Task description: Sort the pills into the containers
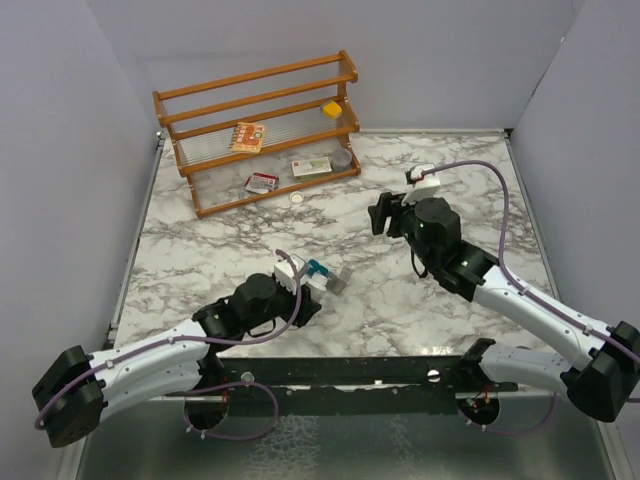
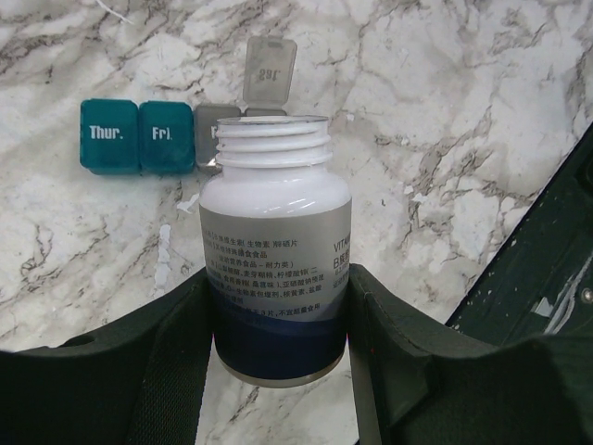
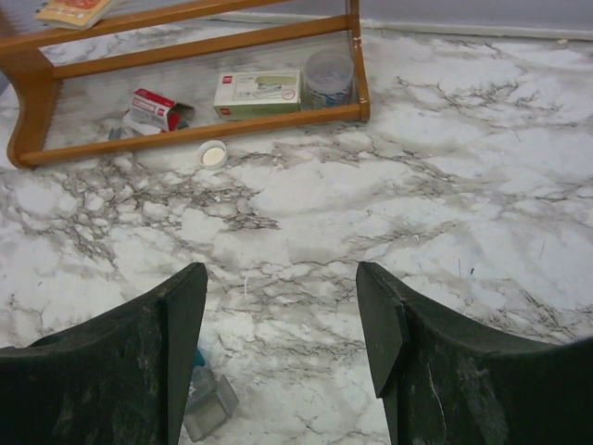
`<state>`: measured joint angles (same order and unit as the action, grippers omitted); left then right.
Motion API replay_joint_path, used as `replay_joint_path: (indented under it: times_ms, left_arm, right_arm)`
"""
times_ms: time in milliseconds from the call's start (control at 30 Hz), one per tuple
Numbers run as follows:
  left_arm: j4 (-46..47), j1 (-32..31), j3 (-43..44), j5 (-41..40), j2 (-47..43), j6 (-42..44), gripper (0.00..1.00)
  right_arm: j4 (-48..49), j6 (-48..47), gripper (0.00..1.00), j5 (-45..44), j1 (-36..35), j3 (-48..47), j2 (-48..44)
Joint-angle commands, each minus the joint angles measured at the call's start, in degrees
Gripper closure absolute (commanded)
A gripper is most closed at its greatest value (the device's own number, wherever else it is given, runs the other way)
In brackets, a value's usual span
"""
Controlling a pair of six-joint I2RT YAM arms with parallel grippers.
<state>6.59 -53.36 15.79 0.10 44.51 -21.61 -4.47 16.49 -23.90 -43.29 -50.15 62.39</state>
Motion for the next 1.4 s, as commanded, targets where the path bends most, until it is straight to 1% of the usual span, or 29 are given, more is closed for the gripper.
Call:
replay_joint_path:
  times_ms: [0, 100, 133, 233, 267, 433, 600, 933, 1367]
  left_arm:
    - [-2.49, -2.07, 4.06, -3.39, 6.11, 0.41, 1.0]
    - [-4.51, -3.06, 7.0, -4.62, 10.83, 1.14, 1.0]
    - [-5.23, -3.18, 7.8, -4.88, 12.06, 1.21, 1.0]
    - [-6.84, -3.39, 9.92, -5.09, 15.55, 1.14, 1.0]
    - [-7.31, -3.41, 10.44, -5.27, 16.58, 1.13, 1.0]
    - [-7.96, -3.47, 11.84, -5.55, 20.06, 1.27, 1.0]
    - [-9.66, -3.5, 13.9, -5.77, 22.21, 1.78, 1.0]
    - [-13.53, -4.33, 19.19, -6.58, 27.99, 3.23, 1.0]
    - [-21.03, -5.07, 25.58, -8.35, 33.8, 4.02, 1.0]
  right_arm:
    - [3.38, 1.57, 0.35, 2.45, 3.24, 1.28, 0.01]
    - [4.02, 2.92, 0.36, 2.2, 4.26, 3.97, -0.94]
    - [4.44, 3.63, 0.39, 2.01, 4.53, 5.19, -1.59]
    - [6.01, 5.97, 0.52, 1.36, 4.96, 9.52, -4.17]
    - [6.43, 6.56, 0.55, 1.23, 4.97, 10.7, -5.19]
    - [6.79, 7.94, 0.63, 2.17, 4.97, 14.42, -8.96]
    - [5.62, 8.15, 0.66, 3.27, 4.99, 15.88, -10.21]
    - [7.1, 8.13, 0.66, 4.28, 5.01, 17.95, -9.86]
    - [7.37, 8.22, 0.66, 5.82, 5.01, 19.58, -13.46]
